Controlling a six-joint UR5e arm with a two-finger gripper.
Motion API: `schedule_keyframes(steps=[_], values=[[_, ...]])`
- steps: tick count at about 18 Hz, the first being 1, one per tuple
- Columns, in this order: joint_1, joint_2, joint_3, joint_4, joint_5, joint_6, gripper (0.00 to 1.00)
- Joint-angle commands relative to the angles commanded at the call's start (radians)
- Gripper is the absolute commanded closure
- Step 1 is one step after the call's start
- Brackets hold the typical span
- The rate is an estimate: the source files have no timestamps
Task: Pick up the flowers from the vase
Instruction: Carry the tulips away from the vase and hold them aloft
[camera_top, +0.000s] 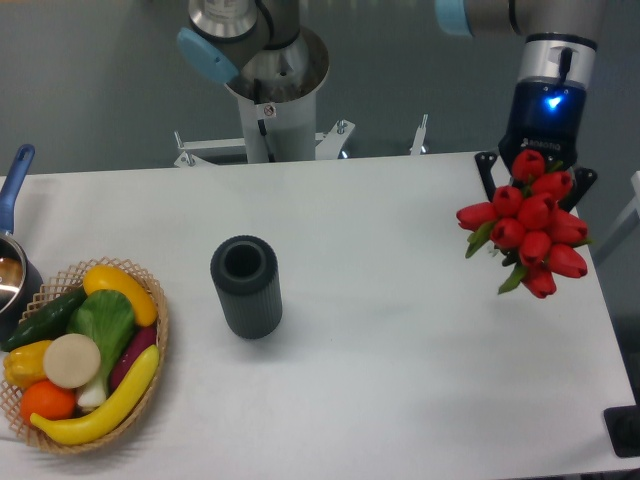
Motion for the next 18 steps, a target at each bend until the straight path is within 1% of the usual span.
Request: schedule_keyframes(steps=[3, 5, 6, 9, 10, 13, 16, 18], values=[[0.034, 0.003, -0.038, -0.002, 0.003, 0.064, 0.97], [0.038, 0.003, -0.046, -0.003, 0.026, 0.068, 0.97], [0.037, 0.002, -0.046, -0.005, 0.064, 0.068, 0.97], [0.028, -0.002, -0.052, -0.009, 0.237, 0.068, 0.97], [0.026, -0.003, -0.052, -0.009, 0.274, 0.069, 0.96], [0.019, -0.015, -0.046, -0.011, 0.346, 0.071, 0.96], [-0.021, -0.026, -0.045, -0.014, 0.445, 0.072, 0.95], [-0.037, -0.028, -0.043, -0.037, 0.489, 0.072, 0.93]])
